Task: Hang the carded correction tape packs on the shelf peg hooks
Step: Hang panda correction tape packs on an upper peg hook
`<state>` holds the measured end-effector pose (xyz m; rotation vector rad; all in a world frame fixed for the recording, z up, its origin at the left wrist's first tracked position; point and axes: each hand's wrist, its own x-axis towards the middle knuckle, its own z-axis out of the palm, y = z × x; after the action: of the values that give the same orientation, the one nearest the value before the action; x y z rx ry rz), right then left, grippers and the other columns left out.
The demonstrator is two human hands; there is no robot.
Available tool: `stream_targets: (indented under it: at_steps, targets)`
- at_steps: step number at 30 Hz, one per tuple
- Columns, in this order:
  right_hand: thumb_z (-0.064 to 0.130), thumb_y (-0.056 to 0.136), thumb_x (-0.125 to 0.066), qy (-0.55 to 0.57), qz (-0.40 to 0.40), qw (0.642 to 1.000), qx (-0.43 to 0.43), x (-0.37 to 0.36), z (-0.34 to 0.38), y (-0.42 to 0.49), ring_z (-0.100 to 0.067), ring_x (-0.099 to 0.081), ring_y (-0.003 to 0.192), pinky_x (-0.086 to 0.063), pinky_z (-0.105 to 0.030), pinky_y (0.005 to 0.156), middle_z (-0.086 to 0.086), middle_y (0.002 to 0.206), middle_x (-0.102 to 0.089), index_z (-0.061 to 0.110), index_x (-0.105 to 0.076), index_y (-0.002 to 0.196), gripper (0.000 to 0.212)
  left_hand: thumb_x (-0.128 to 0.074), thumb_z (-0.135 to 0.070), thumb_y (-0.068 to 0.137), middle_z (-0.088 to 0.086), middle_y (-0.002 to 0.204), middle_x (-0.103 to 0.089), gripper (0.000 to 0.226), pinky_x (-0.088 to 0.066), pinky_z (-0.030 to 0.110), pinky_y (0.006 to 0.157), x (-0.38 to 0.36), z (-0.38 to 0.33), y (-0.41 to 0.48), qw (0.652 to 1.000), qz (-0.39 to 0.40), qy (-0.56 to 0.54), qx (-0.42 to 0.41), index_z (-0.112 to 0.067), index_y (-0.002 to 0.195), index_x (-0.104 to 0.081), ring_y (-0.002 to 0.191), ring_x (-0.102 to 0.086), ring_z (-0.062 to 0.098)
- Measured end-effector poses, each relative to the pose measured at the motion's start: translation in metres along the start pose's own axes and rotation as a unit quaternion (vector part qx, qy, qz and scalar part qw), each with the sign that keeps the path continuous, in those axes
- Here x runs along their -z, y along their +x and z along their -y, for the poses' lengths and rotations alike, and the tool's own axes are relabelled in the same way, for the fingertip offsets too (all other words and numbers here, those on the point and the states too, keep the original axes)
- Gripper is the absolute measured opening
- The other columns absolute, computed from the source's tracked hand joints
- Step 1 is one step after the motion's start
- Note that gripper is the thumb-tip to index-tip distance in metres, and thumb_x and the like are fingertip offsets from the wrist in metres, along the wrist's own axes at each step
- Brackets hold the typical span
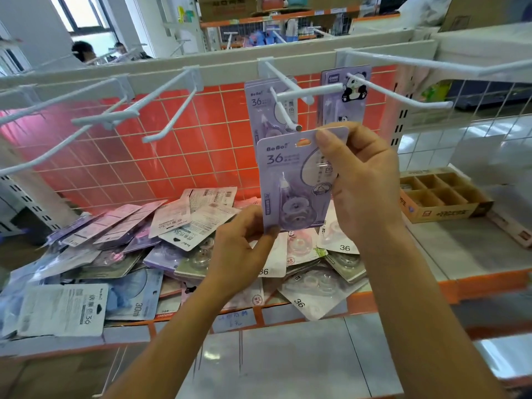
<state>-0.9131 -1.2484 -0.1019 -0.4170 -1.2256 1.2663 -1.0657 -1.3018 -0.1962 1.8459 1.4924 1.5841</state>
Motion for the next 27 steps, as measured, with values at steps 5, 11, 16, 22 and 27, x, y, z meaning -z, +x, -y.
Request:
stream_targets:
  at_steps: [5,11,16,22,27]
  targets:
    - [0.015,0.080,-0.066,0.006,-0.009,1.000,0.017,-0.004,0.002,0.000,-0.023,-0.061,0.075,-0.052,-0.045,0.074,0.002,0.073,-0.068,0.023,-0.068,0.070,0.012,-0.061,-0.012,0.083,-0.012,0.088,-0.070,0.031,-0.054,0.019,0.075,0.002,-0.003,0.001,1.000,-0.014,-0.002,0.009,-0.038,0.099,-0.059,0.080,-0.069,0.008]
    - [0.015,0.082,-0.063,0.005,-0.008,0.999,0.039,-0.006,0.003,0.000,-0.023,-0.061,0.080,-0.051,-0.048,0.079,0.001,0.078,-0.068,0.022,-0.066,0.077,0.010,-0.061,-0.008,0.081,-0.010,0.088,-0.071,0.031,-0.056,0.022,0.075,0.003,-0.008,0.002,0.999,-0.022,-0.024,0.025,-0.035,0.097,-0.060,0.080,-0.069,0.009]
    - [0.011,0.084,-0.059,-0.003,-0.008,0.999,0.045,-0.003,0.003,0.001,-0.019,-0.065,0.083,-0.055,-0.042,0.080,0.004,0.082,-0.070,0.017,-0.064,0.087,0.009,-0.062,-0.012,0.083,-0.005,0.094,-0.071,0.029,-0.059,0.032,0.078,0.001,-0.010,0.001,0.999,-0.020,-0.039,0.026,-0.034,0.102,-0.060,0.085,-0.070,0.013]
    - [0.009,0.086,-0.059,-0.041,-0.029,0.998,0.040,0.000,-0.006,0.004,-0.019,-0.065,0.082,-0.055,-0.041,0.079,0.003,0.082,-0.070,0.017,-0.065,0.088,0.009,-0.063,-0.018,0.084,-0.005,0.095,-0.071,0.024,-0.059,0.038,0.077,-0.002,-0.004,0.002,0.997,-0.022,-0.060,0.034,-0.027,0.106,-0.061,0.085,-0.070,0.017]
    - [0.007,0.091,-0.061,-0.075,-0.057,0.995,0.020,0.002,-0.021,0.009,-0.012,-0.064,0.076,-0.055,-0.030,0.073,0.004,0.079,-0.069,0.014,-0.065,0.087,0.010,-0.064,-0.017,0.082,-0.002,0.092,-0.073,0.025,-0.059,0.046,0.078,-0.007,0.004,0.008,0.992,-0.036,-0.085,0.080,-0.028,0.103,-0.062,0.084,-0.070,0.022]
